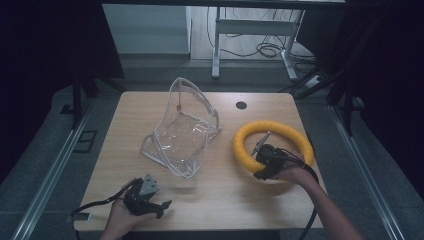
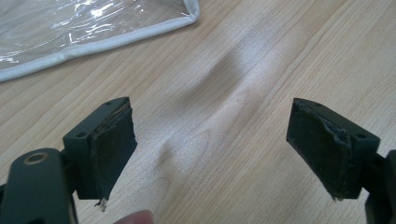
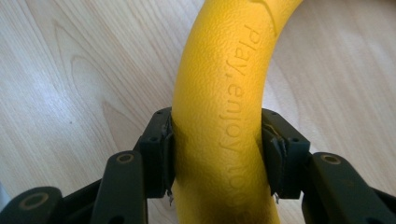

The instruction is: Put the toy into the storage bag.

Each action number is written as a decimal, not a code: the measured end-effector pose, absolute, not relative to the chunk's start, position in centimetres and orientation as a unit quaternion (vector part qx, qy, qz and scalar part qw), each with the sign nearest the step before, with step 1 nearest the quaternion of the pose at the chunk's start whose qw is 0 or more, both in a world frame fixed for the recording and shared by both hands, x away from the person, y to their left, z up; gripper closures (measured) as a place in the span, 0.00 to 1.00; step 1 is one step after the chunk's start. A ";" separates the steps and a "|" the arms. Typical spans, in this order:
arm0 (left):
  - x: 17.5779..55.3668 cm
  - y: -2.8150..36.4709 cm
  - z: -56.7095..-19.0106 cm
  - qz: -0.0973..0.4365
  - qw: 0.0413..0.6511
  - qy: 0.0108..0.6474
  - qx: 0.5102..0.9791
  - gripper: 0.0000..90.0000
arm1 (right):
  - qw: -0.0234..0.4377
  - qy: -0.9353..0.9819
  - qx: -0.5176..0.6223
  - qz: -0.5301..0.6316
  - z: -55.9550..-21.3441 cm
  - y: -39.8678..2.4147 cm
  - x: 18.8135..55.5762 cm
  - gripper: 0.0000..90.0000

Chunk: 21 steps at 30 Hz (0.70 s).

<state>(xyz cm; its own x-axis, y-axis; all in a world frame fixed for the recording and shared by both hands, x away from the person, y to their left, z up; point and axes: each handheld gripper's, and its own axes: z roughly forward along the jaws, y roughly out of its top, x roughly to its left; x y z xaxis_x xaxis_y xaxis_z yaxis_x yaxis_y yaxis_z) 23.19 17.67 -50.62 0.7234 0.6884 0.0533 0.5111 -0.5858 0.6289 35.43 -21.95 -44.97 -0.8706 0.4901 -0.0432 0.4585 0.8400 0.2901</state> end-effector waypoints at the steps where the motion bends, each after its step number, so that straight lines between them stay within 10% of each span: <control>1: 23.2 17.7 -50.6 0.148 0.301 0.341 0.878 0.17 | 0.058 0.957 0.248 0.138 -44.8 -22.0 35.4 0.56; 21: 23.2 17.6 -50.7 0.145 0.301 0.342 0.879 0.17 | 0.076 0.935 0.279 0.204 -41.4 -23.8 35.4 0.57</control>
